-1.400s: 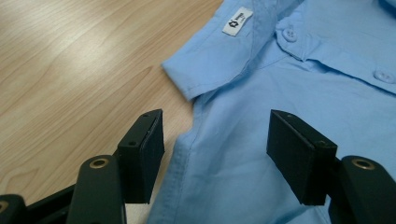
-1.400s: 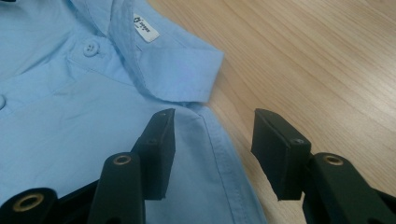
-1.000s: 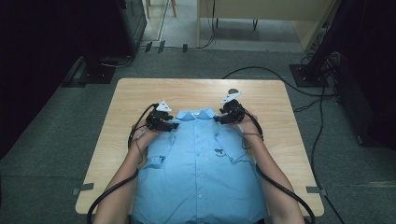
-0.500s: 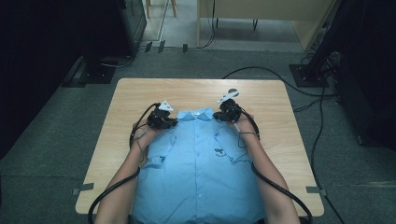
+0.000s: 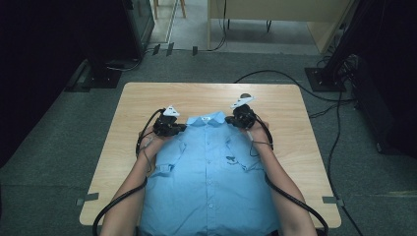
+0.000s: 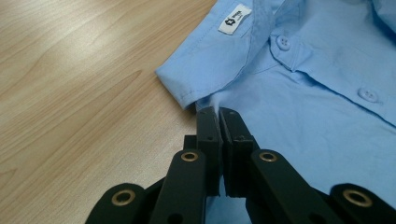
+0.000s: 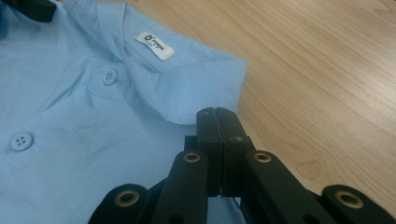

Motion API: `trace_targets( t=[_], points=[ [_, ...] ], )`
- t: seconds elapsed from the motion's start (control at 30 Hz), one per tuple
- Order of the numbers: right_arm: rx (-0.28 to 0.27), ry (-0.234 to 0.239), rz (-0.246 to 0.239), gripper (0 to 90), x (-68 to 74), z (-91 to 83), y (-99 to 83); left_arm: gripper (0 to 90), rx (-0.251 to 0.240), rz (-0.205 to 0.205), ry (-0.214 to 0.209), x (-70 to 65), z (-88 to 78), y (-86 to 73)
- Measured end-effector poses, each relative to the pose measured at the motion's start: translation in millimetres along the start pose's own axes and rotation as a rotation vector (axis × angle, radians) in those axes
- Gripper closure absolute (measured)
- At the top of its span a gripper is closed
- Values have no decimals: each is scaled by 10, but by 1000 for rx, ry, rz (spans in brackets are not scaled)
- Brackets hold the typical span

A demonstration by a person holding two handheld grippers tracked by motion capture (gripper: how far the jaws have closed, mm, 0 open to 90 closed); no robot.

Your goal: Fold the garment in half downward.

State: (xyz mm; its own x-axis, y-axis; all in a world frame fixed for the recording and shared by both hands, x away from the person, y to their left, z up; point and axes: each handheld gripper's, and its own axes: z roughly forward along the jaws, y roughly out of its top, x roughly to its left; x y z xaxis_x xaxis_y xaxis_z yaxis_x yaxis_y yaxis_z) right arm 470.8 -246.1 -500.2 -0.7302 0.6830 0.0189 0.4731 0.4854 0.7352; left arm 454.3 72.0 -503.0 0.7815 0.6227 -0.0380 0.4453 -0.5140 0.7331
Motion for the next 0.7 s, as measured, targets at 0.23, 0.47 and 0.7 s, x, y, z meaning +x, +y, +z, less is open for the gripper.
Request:
trace_targets(
  t=[0.23,0.47,0.7],
  points=[
    [-19,4,19,898,-12,-24,7,881,-19,3,29,22,-34,57],
    [-41,-8,13,898,-26,-106,95,877,-49,35,59,7,-136,180],
    [-89,-68,-42,898,29,-376,354,875,-83,67,93,11,-275,330]
  ],
)
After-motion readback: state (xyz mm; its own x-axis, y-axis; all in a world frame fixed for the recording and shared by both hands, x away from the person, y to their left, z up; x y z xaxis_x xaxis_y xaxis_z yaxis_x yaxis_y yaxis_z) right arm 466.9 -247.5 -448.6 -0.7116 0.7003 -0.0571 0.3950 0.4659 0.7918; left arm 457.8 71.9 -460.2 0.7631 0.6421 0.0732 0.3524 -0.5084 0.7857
